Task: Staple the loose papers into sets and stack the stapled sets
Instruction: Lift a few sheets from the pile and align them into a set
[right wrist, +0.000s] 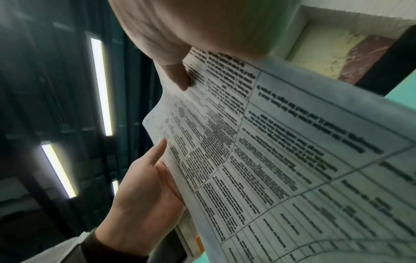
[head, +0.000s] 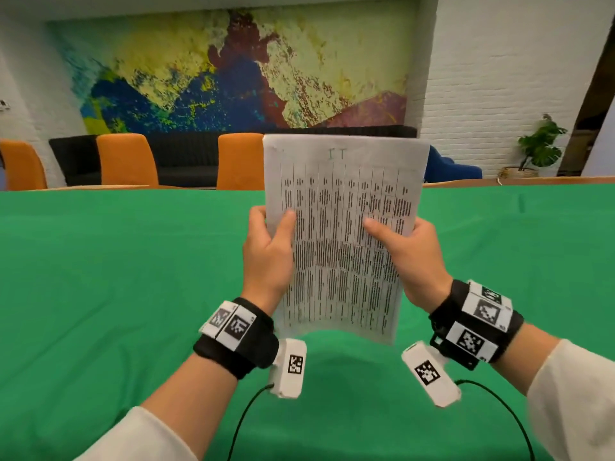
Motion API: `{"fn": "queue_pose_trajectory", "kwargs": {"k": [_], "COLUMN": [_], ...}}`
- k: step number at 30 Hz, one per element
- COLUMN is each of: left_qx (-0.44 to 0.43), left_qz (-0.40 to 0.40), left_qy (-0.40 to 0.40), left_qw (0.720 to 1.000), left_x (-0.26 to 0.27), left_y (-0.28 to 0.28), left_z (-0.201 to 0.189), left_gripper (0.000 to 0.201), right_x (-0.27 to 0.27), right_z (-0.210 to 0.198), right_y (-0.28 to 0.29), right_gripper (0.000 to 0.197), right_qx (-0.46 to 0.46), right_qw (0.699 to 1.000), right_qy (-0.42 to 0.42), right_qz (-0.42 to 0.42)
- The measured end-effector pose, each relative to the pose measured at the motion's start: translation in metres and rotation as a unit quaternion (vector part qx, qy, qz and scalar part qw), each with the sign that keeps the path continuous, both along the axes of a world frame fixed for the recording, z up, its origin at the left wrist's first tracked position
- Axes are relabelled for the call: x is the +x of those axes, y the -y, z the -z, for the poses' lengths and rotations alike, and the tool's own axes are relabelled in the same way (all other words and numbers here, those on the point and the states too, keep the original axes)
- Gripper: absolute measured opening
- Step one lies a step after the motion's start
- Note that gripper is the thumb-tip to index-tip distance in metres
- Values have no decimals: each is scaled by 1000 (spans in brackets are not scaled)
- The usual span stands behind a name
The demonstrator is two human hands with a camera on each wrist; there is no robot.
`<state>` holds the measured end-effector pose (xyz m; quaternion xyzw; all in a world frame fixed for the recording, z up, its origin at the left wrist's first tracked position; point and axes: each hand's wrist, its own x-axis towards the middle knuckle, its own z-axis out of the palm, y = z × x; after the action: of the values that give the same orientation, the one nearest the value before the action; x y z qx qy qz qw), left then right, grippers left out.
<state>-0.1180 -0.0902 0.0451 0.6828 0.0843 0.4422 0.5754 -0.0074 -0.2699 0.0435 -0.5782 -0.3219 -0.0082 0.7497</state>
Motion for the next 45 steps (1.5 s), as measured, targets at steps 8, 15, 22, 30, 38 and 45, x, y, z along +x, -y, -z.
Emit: {"fn": "queue_pose_trajectory", "kwargs": {"k": [8, 15, 22, 30, 38, 45], "left_qx": [2, 8, -36, 10, 43, 15], "left_qz": [24, 16, 10, 23, 34, 42], "left_qy": [-41, 16, -7, -9, 64, 28], "left_qw": [999, 1000, 999, 1000, 996, 999], "left_x": [-12, -2, -2, -10, 6, 5], "left_y": [-8, -6, -1, -13, -18, -18], "left_z": [33, 16, 51, 25, -42, -14], "left_gripper": [35, 27, 14, 20, 17, 25], "right_x": [3, 5, 0, 0, 8, 12], "right_z": [27, 14, 41, 23, -36, -14], "right_y": [3, -1, 2, 9, -8, -14], "right_gripper": [27, 15, 16, 21, 16, 21], "right_qx": [-34, -17, -46, -37, -32, -44], "right_qw": [999, 999, 997, 999, 999, 999], "right_qy": [-29, -37, -54, -17, 27, -2], "right_qz": [-23, -14, 1, -15, -32, -27]}}
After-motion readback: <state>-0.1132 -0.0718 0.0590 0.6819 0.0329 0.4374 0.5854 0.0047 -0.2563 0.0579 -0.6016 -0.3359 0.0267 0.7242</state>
